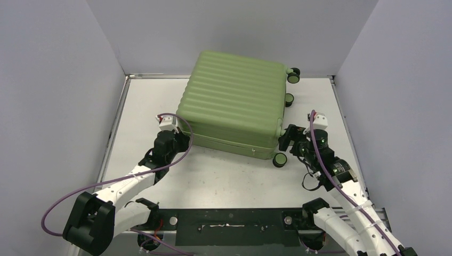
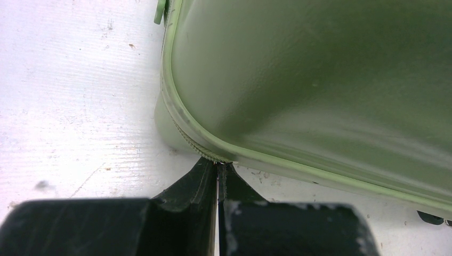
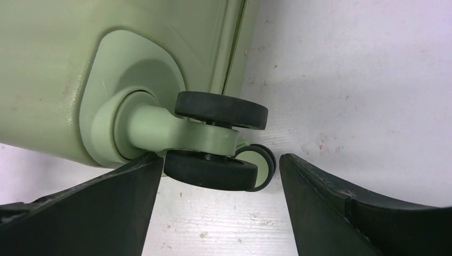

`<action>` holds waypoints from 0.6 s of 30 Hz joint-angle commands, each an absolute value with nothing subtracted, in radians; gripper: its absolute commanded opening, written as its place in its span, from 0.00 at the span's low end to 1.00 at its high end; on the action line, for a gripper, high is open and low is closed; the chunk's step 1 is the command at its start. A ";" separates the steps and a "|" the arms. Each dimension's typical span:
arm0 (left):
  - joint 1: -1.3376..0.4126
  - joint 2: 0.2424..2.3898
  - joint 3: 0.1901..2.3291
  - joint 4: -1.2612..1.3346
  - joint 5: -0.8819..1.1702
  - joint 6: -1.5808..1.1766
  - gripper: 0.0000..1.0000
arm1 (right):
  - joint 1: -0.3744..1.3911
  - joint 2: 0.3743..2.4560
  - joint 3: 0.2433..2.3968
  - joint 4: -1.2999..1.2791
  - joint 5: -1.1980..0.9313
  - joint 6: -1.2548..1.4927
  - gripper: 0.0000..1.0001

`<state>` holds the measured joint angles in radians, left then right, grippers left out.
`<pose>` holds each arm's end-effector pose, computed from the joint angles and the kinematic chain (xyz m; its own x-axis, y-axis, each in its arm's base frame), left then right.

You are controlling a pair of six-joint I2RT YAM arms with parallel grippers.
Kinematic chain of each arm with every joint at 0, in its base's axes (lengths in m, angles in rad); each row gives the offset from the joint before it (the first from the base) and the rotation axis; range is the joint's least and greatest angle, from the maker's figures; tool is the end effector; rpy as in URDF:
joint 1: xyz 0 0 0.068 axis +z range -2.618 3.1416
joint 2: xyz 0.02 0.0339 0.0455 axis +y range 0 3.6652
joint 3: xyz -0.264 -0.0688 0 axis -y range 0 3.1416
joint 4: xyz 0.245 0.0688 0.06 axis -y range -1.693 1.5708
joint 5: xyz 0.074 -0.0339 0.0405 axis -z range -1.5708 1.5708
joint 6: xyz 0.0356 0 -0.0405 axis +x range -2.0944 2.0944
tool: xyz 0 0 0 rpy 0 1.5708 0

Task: Pack the luggage
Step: Zip the luggage at the center of the board.

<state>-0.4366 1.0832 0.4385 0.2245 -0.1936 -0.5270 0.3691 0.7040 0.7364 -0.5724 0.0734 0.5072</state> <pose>0.2092 -0.0901 0.2030 -0.4482 -0.3355 -0.8286 0.0352 0.9196 -0.3914 0.1461 0.0537 0.2960 -0.5654 0.3007 -0.7680 -0.0303 0.9230 0.3837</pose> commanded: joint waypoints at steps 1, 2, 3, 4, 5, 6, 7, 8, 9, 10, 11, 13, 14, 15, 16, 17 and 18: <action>-0.408 1.079 0.471 0.204 -0.253 -0.504 0.00 | 0.375 0.722 0.731 -0.456 0.095 0.486 0.81; -0.408 1.076 0.472 0.201 -0.253 -0.502 0.00 | 0.375 0.727 0.730 -0.449 0.099 0.481 0.78; -0.408 1.074 0.473 0.198 -0.254 -0.501 0.00 | 0.375 0.730 0.729 -0.442 0.101 0.476 0.76; -0.408 1.073 0.474 0.196 -0.255 -0.499 0.00 | 0.374 0.732 0.727 -0.436 0.100 0.473 0.73; -0.408 1.071 0.474 0.194 -0.255 -0.499 0.00 | 0.376 0.735 0.725 -0.433 0.101 0.469 0.68; -0.408 1.070 0.475 0.193 -0.256 -0.499 0.00 | 0.376 0.738 0.723 -0.433 0.102 0.468 0.65; -0.408 1.070 0.476 0.192 -0.256 -0.497 0.00 | 0.376 0.742 0.723 -0.436 0.105 0.468 0.61; -0.408 1.071 0.477 0.191 -0.256 -0.497 0.00 | 0.376 0.745 0.722 -0.438 0.107 0.467 0.56; -0.408 1.071 0.477 0.190 -0.256 -0.496 0.00 | 0.375 0.745 0.721 -0.442 0.108 0.466 0.52; -0.408 1.072 0.478 0.189 -0.257 -0.496 0.00 | 0.376 0.748 0.721 -0.445 0.112 0.468 0.46; -0.408 1.074 0.480 0.187 -0.259 -0.494 0.00 | 0.374 0.750 0.721 -0.451 0.123 0.469 0.42; -0.408 1.077 0.484 0.176 -0.265 -0.491 0.00 | 0.373 0.754 0.721 -0.462 0.145 0.475 0.33; -0.407 1.078 0.486 0.170 -0.271 -0.488 0.00 | 0.372 0.756 0.721 -0.466 0.152 0.478 0.28; -0.407 1.080 0.488 0.163 -0.279 -0.486 0.00 | 0.369 0.761 0.721 -0.471 0.160 0.481 0.24; -0.406 1.082 0.490 0.156 -0.288 -0.484 0.00 | 0.367 0.765 0.721 -0.476 0.165 0.484 0.16; -0.405 1.082 0.491 0.148 -0.296 -0.484 0.00 | 0.366 0.771 0.721 -0.481 0.176 0.489 0.02; -0.401 1.083 0.491 0.142 -0.305 -0.483 0.00 | 0.365 0.778 0.722 -0.492 0.192 0.505 0.00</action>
